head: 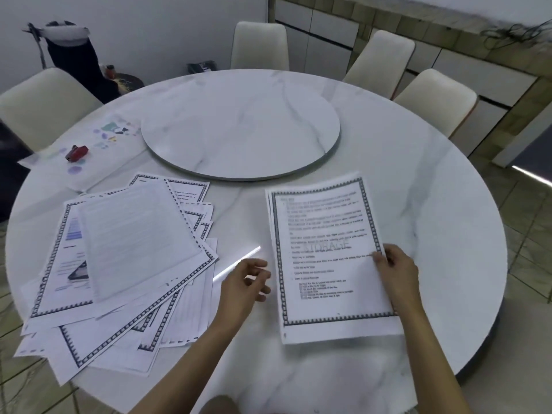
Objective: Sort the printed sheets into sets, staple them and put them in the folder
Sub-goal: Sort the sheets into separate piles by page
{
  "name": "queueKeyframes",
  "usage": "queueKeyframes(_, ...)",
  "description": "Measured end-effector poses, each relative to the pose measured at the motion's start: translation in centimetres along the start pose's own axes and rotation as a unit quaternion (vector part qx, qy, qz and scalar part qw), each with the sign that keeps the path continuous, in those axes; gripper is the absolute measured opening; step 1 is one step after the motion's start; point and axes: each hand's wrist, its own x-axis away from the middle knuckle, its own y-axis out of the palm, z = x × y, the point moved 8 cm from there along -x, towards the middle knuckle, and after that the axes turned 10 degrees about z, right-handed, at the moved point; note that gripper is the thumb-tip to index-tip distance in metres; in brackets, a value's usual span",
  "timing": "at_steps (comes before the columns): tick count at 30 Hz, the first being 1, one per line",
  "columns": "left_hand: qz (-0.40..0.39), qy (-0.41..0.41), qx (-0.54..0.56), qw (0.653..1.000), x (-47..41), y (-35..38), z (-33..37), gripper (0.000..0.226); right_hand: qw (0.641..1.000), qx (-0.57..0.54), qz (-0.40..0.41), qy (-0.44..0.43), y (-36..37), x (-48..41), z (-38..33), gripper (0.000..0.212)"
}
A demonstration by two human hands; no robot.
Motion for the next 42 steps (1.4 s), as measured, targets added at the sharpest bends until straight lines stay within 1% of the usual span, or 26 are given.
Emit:
queueKeyframes(3,-0.027,-0.037,-0.027,0.999,0.4,-0.5,-2.2,0.015,0.993,0.097,-0.066,0.034,1.1,0.2,3.4,0.03)
queueKeyframes(5,-0.037,-0.057,-0.036,0.997,0.8,-1.0,-3.3,0.015,0.987,0.132,-0.083,0.042,1.6,0.6,4.6,0.035)
queueKeyframes(9,-0.019,-0.084,-0.031,0.996,1.7,-2.7,-4.7,0.018,0.985,0.153,-0.071,0.036,1.9,1.3,4.7,0.039)
queueKeyframes(13,0.012,-0.097,-0.008,0.995,2.7,-4.7,-5.2,0.022,0.981,0.193,-0.029,0.002,1.7,1.9,3.5,0.038)
queueKeyframes(16,0.029,-0.103,0.002,0.994,3.7,-6.2,-5.6,0.022,0.984,0.173,-0.026,-0.024,2.3,2.6,2.1,0.033)
queueKeyframes(20,0.054,-0.109,0.004,0.993,4.5,-8.4,-6.3,0.022,0.984,0.149,-0.055,-0.079,5.1,3.5,0.1,0.027)
queueKeyframes(22,0.069,-0.111,0.005,0.991,4.7,-9.9,-6.6,0.021,0.984,0.126,-0.083,-0.096,7.0,4.4,-1.0,0.025)
queueKeyframes(27,0.139,-0.105,0.024,0.984,4.2,-16.1,-6.7,0.021,0.98,0.069,-0.139,-0.122,11.9,7.3,-4.1,0.02)
queueKeyframes(30,0.174,-0.103,0.047,0.978,3.9,-19.4,-7.0,0.021,0.978,0.052,-0.164,-0.116,13.9,8.6,-5.2,0.02)
queueKeyframes(32,0.181,-0.103,0.058,0.976,3.6,-20.9,-7.4,0.019,0.977,0.042,-0.177,-0.111,15.0,9.4,-6.1,0.021)
queueKeyframes(35,0.186,-0.108,0.077,0.974,2.2,-22.8,-7.9,0.017,0.974,0.055,-0.183,-0.119,16.8,10.2,-7.4,0.022)
queueKeyframes(39,0.18,-0.114,0.083,0.974,-1.2,-25.9,-7.9,0.017,0.968,0.083,-0.191,-0.141,20.3,11.7,-9.8,0.023)
queueKeyframes(42,0.173,-0.102,0.077,0.977,-4.2,-28.9,-7.0,0.017,0.965,0.086,-0.198,-0.146,23.3,13.3,-12.3,0.024)
